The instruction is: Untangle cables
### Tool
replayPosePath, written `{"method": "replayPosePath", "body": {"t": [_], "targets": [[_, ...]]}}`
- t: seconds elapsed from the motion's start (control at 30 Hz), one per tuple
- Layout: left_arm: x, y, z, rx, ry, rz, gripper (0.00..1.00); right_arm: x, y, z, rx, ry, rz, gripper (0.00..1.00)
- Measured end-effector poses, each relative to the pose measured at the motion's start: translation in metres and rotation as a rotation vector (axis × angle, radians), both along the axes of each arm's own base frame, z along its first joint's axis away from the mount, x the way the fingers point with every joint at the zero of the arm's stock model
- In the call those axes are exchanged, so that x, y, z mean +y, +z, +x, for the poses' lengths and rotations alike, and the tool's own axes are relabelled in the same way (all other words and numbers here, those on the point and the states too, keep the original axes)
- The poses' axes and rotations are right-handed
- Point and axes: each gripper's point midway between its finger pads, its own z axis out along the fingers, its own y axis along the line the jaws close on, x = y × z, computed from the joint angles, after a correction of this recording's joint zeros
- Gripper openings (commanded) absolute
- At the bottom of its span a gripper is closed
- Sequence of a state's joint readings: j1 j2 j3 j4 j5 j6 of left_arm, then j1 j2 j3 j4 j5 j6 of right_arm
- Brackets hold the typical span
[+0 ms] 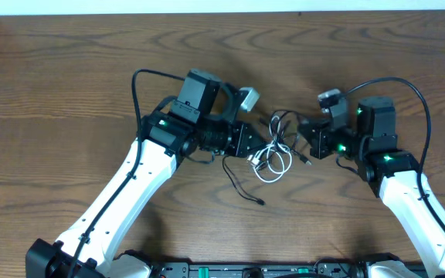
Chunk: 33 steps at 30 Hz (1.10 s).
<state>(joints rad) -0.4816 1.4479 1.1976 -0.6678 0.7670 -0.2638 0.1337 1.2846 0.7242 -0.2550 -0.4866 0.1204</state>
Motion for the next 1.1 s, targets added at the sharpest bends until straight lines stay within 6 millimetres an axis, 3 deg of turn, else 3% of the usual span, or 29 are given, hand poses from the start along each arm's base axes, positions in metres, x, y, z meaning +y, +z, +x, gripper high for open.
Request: {"method": "replayPosePath", "body": {"t": [0.17, 0.27, 0.3, 0.43, 0.5, 0.6, 0.77, 0.93, 1.1], "targets": [[0.03, -0.028, 0.009, -0.013, 0.102, 0.209, 0.08, -0.035, -0.022, 0.001, 0.062, -0.165, -0.157, 0.01], [0.039, -0.033, 0.016, -0.044, 0.137, 0.264, 0.08, -0.043, -0.023, 0.003, 0.062, -0.206, -0.186, 0.01], [0.04, -0.033, 0.019, -0.054, 0.146, 0.275, 0.15, -0.042, -0.022, 0.004, 0.059, -0.207, -0.18, 0.01], [0.044, -0.035, 0.023, -0.078, 0.158, 0.301, 0.4, -0.013, -0.002, 0.009, -0.012, -0.08, -0.05, 0.01], [0.046, -0.035, 0.024, -0.082, 0.165, 0.308, 0.46, 0.007, 0.014, 0.008, -0.065, 0.025, 0.043, 0.01], [0.045, -0.035, 0.026, -0.09, 0.167, 0.308, 0.46, 0.028, 0.036, 0.005, -0.132, 0.141, 0.145, 0.01], [0.043, -0.032, 0.029, -0.105, 0.168, 0.294, 0.47, 0.046, 0.059, -0.002, -0.202, 0.261, 0.242, 0.01], [0.028, -0.017, 0.041, -0.17, 0.15, 0.204, 0.66, 0.059, 0.079, -0.013, -0.256, 0.375, 0.326, 0.01], [0.015, -0.003, 0.049, -0.226, 0.132, 0.124, 0.67, 0.069, 0.095, -0.028, -0.285, 0.489, 0.404, 0.01]]}}
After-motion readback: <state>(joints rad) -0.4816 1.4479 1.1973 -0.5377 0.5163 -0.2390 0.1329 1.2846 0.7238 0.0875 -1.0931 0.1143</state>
